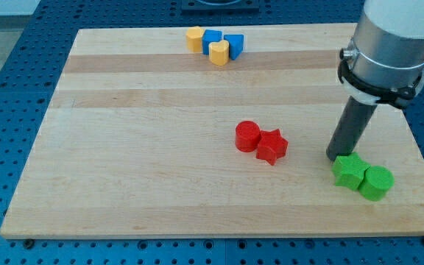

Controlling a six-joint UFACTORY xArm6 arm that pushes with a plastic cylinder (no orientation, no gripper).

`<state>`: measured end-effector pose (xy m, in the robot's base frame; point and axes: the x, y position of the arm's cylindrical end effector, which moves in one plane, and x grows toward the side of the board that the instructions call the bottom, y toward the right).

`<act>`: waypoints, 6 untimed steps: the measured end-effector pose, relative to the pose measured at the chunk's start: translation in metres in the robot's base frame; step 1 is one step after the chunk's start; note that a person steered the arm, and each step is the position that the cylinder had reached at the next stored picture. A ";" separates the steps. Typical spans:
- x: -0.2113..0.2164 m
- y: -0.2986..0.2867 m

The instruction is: Nudge the green star down a bit

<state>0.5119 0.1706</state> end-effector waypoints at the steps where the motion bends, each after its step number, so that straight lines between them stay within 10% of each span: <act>1: -0.002 0.000; 6: -0.002 -0.011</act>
